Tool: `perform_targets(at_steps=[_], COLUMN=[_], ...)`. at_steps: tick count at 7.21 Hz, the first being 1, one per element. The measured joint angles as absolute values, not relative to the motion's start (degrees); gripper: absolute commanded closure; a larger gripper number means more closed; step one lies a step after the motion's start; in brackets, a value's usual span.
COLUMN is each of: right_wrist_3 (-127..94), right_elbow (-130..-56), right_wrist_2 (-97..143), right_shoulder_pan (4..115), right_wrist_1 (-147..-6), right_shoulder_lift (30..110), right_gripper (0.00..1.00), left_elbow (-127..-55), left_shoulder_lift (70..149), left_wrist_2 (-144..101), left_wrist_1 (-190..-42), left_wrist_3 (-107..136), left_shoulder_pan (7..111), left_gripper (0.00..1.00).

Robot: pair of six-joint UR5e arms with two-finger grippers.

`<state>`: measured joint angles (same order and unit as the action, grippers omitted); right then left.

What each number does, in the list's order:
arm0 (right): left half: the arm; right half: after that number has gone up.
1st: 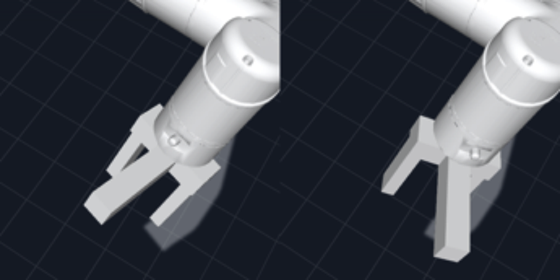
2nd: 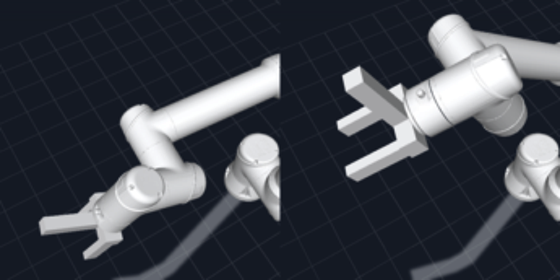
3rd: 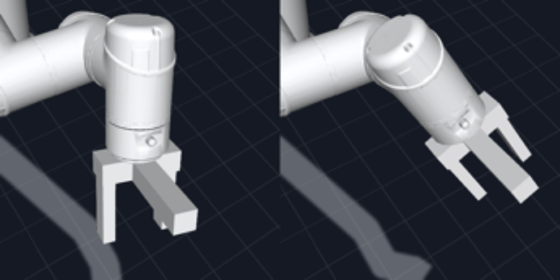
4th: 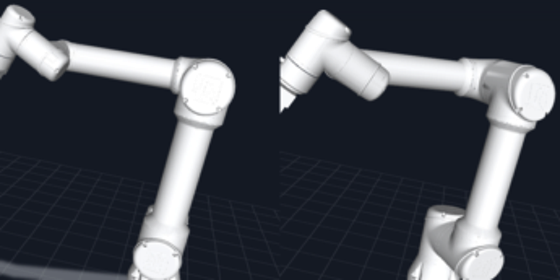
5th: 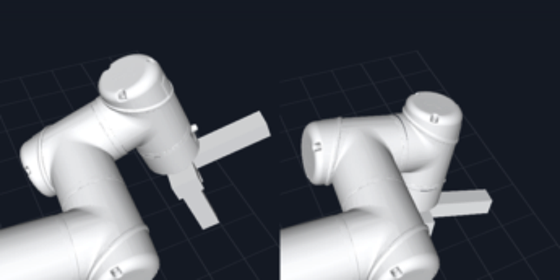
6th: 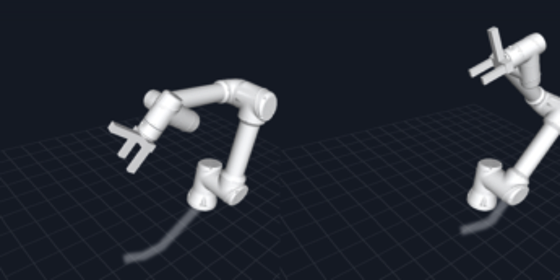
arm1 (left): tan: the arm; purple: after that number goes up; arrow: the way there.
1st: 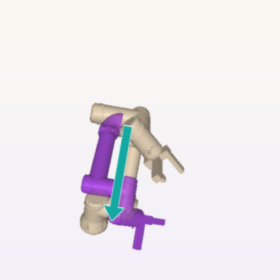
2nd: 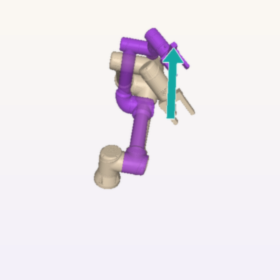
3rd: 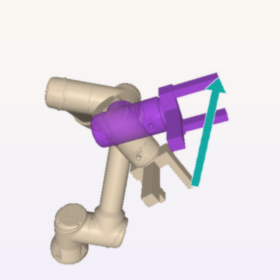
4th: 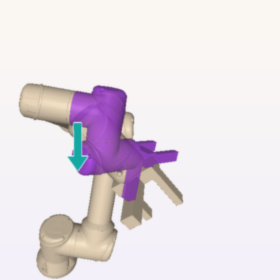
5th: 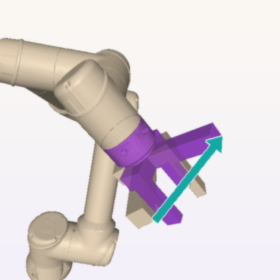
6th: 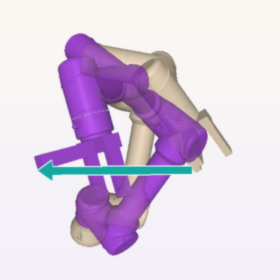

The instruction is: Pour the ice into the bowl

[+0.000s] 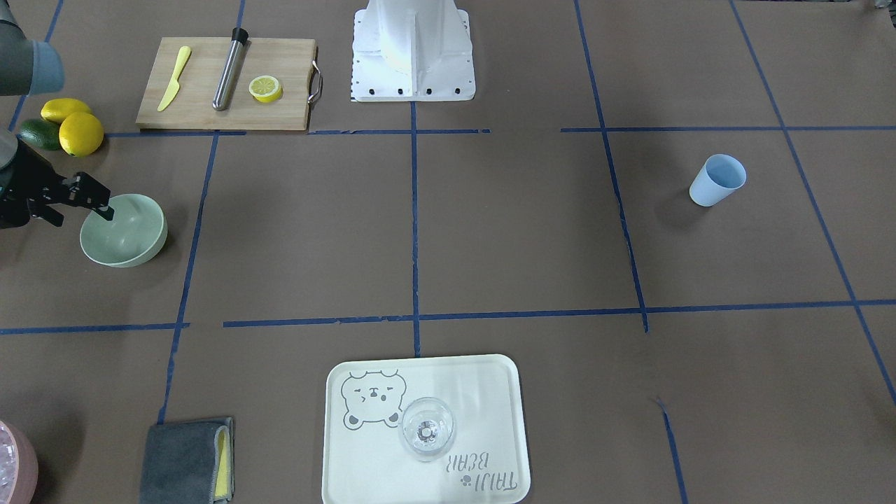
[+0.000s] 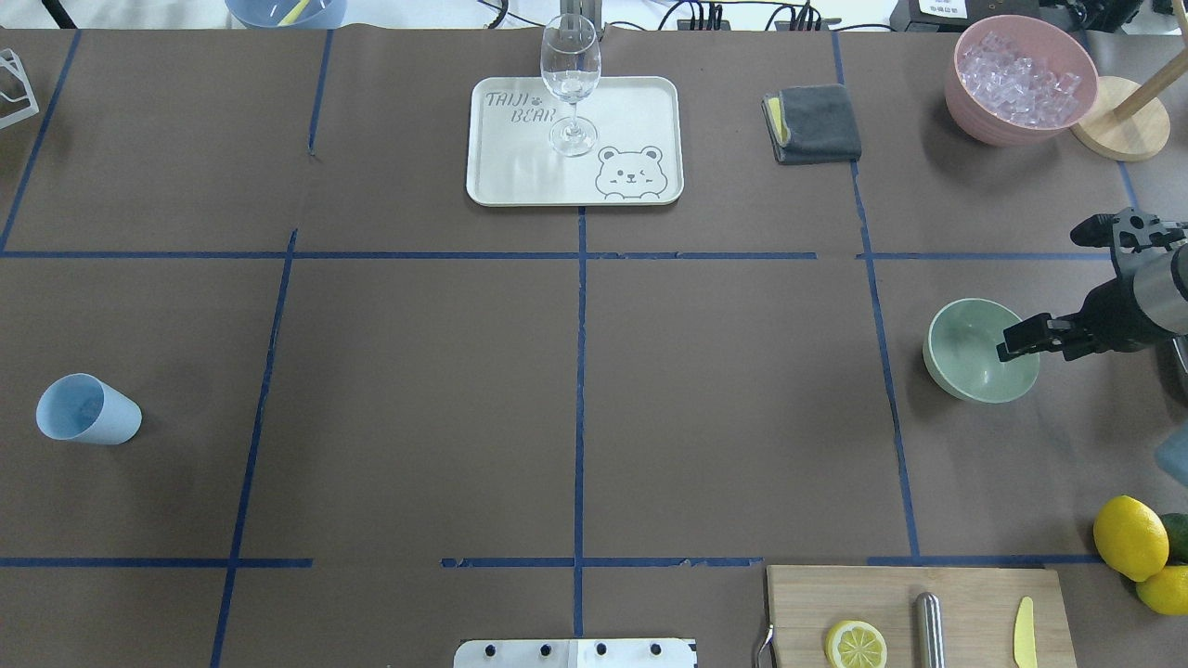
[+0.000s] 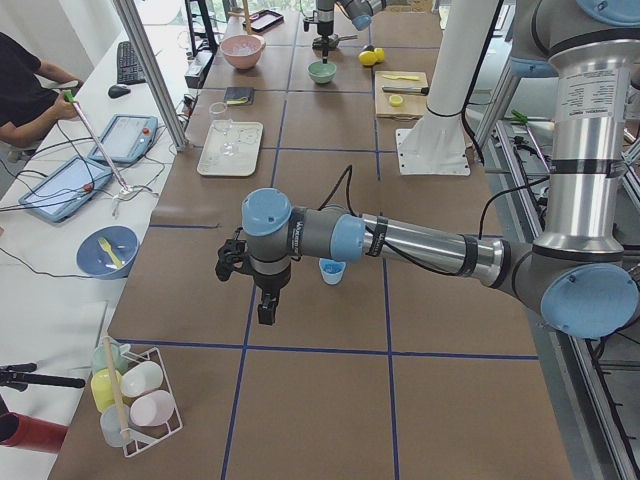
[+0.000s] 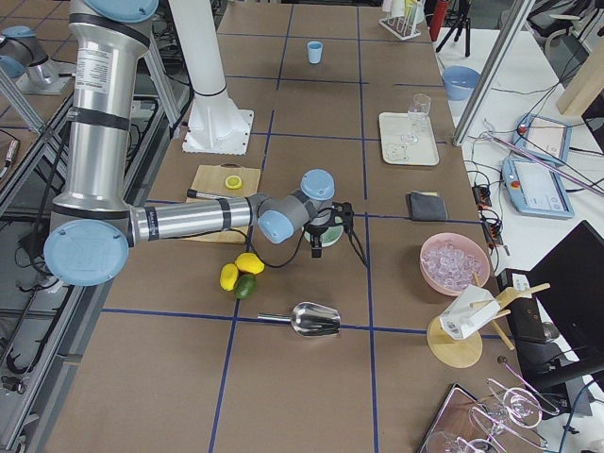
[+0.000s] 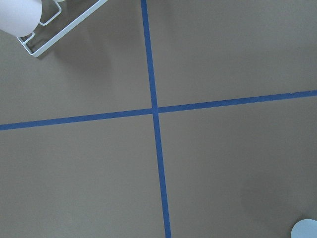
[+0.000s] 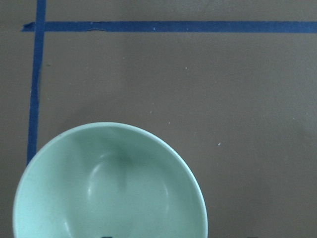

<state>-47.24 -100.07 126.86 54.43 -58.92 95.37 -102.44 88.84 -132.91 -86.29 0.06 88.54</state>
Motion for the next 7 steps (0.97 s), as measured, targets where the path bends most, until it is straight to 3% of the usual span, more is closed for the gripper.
perform_targets(at_steps=[2,3,4,5,7], right_wrist_3=[-48.5,-48.6,-48.6,-48.6,-48.1], right_elbow=[-98.2,-97.6,-96.7,-95.9,-95.8], right_wrist_2=[126.0,125.8,125.5,125.4,126.2], right_shoulder_pan=[53.6,53.2,52.7,52.3,52.2], right_wrist_1=[-58.1,-58.0,-57.9,-57.9,-57.9], right_shoulder_lift=[94.7,94.5,93.9,93.2,93.0], right_gripper=[0.09,0.26,0.82,1.0,1.0], left_elbow=[-102.6,-102.7,-102.8,-102.8,-102.8], left_shoulder_lift=[88.9,88.9,88.9,88.9,88.9], left_wrist_2=[-132.9,-133.0,-133.1,-133.1,-133.2], left_wrist_1=[-86.3,-86.3,-86.3,-86.3,-86.4], left_wrist_3=[0.1,0.1,0.1,0.1,0.1], left_shoulder_pan=[88.6,88.6,88.6,88.6,88.6], left_gripper=[0.0,0.0,0.0,0.0,0.0])
